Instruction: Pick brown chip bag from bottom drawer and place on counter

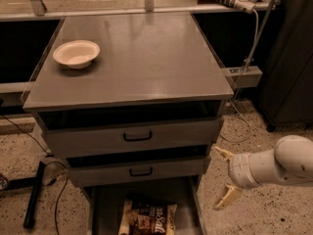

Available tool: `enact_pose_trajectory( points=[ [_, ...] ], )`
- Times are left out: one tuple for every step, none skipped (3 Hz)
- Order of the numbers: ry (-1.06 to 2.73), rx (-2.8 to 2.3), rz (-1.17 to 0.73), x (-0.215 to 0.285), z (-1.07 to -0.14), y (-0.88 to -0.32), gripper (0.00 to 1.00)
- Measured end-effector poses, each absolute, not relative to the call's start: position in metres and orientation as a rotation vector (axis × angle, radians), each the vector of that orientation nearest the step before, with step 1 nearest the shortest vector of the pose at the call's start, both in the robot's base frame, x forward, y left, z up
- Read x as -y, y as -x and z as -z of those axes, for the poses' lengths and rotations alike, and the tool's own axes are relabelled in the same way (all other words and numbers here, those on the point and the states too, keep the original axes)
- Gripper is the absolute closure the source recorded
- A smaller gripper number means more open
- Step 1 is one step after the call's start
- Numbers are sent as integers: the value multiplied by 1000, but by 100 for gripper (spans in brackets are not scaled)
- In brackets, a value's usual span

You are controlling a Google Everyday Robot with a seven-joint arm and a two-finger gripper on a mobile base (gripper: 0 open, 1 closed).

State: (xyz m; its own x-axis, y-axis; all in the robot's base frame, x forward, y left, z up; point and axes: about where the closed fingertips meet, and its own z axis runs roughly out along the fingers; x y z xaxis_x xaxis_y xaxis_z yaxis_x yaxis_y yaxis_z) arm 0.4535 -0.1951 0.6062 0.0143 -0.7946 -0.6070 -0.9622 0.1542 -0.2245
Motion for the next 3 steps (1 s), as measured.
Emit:
enact_pose_trajectory(
  points=[
    [1605, -1762, -426, 197, -552, -465, 0],
    [1537, -1754, -529, 195, -495, -469, 0],
    [1537, -1754, -529, 195, -495, -469, 0]
  ],
)
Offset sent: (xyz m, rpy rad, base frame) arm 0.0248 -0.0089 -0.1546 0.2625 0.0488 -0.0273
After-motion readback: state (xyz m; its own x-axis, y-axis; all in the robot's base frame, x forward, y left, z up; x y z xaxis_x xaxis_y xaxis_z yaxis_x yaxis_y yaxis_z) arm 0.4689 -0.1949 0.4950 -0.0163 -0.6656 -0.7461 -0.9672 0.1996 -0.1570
